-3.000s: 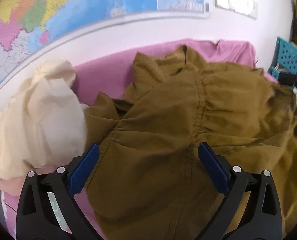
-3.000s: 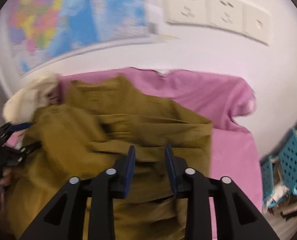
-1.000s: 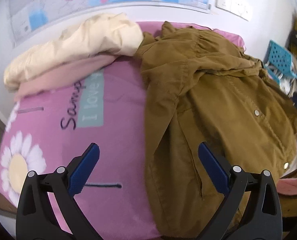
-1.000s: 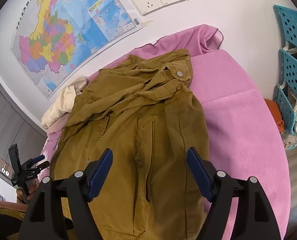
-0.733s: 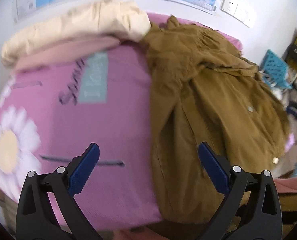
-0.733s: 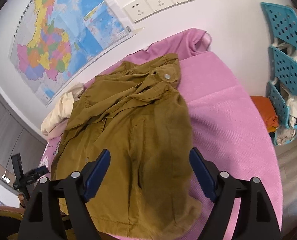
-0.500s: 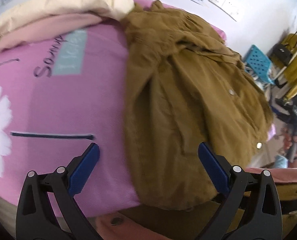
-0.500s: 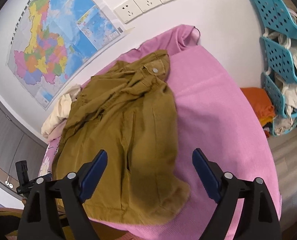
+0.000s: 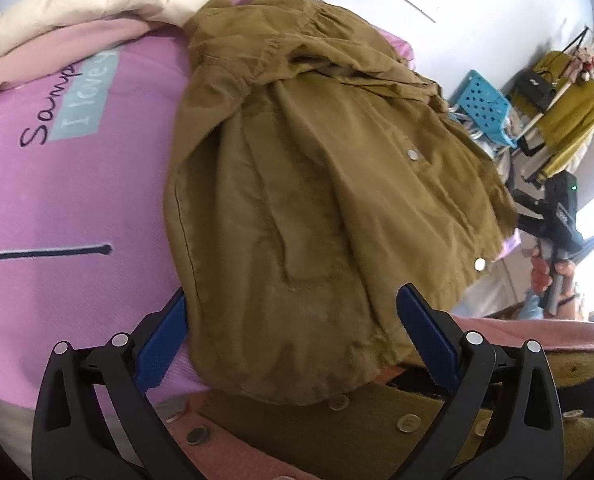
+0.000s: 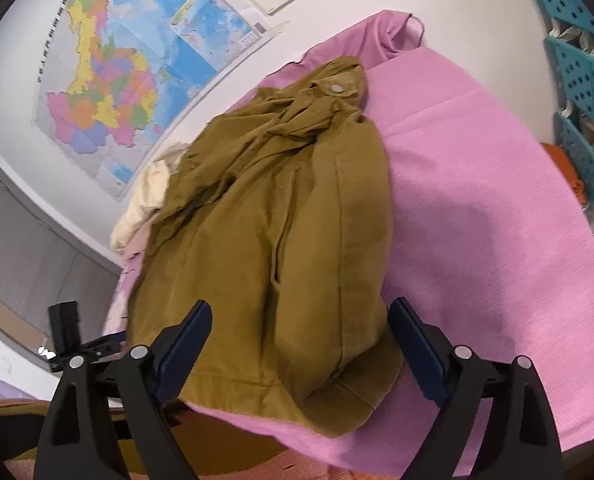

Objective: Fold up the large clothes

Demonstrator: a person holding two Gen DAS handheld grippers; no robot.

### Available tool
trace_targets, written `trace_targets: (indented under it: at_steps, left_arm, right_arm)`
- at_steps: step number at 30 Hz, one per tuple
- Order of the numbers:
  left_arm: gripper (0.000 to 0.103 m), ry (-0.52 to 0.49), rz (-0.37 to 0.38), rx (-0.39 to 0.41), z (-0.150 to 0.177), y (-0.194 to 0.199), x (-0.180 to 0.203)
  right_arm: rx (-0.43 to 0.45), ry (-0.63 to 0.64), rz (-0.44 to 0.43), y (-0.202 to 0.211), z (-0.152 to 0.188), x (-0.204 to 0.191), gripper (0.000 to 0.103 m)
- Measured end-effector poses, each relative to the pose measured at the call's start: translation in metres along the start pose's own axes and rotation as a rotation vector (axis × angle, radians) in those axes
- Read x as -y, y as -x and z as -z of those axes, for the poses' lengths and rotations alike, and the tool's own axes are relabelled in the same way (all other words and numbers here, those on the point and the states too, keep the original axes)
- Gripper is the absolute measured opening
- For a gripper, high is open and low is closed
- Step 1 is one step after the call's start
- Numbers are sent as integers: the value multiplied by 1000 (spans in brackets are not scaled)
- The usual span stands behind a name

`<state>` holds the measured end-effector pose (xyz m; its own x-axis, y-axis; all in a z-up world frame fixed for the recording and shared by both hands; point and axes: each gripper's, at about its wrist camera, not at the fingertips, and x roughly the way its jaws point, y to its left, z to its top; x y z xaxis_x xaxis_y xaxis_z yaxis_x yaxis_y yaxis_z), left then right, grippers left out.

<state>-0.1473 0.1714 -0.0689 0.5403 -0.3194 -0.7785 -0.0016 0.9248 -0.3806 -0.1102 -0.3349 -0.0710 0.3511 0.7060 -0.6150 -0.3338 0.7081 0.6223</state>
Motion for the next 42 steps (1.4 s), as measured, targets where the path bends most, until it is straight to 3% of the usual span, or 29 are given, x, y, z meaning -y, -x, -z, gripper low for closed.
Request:
trace_targets:
  at_steps: [2,7,15,17,19,20,21,23,24,28,33,36,39,41,42]
  left_arm:
    - [98,-3,37,2,2,1,3]
    - [98,-18,81,-5,2,-2,7]
    - [98,-128,16,-53,3,-12,24]
    - [98,-120,11,-50,1,-12,24]
    - [84,-98,-17,-29,-2,-10,22]
    - [62,-90,-35,-14,-4,-6,21]
    - [40,-76,-43,-6,-6,-4,19]
    - [15,-35,-48,18,-10,4,10]
    - [7,-12,-44,30,-13,10,5]
    - [6,11,-22,92,-23,34,-3]
    - [7,13,-63,167,-36,59,-6]
    - [7,50,-54,161,-43,62,-18]
    - [10,39,-96,148,-41,58,-21]
    - [14,26,-160,119,-39,51,-20]
    - [14,16,-193,105,-38,48,-21]
  right_arm:
    - [0,0,-41,3,2,0,88]
    - [48,-40,104,14,0,12,88]
    - [-10,64,90,-6,8,-5,87]
    - [-16,75,81,-12,8,-8,74]
    - [-36,51,50,-16,7,-5,20]
    - [-35,48,53,-17,7,-5,13]
    - [-28,58,49,-16,7,-7,13]
    - [8,71,0,-5,7,-16,10]
    - [28,90,-23,1,8,-21,8]
    - [111,155,-93,35,12,-53,7]
    - [104,258,-184,52,33,-89,7]
    - [62,224,-162,46,40,-76,7]
    - [-23,185,-58,28,47,-50,11]
    - [-73,159,-5,19,50,-36,25]
    - [-89,156,26,18,48,-30,36]
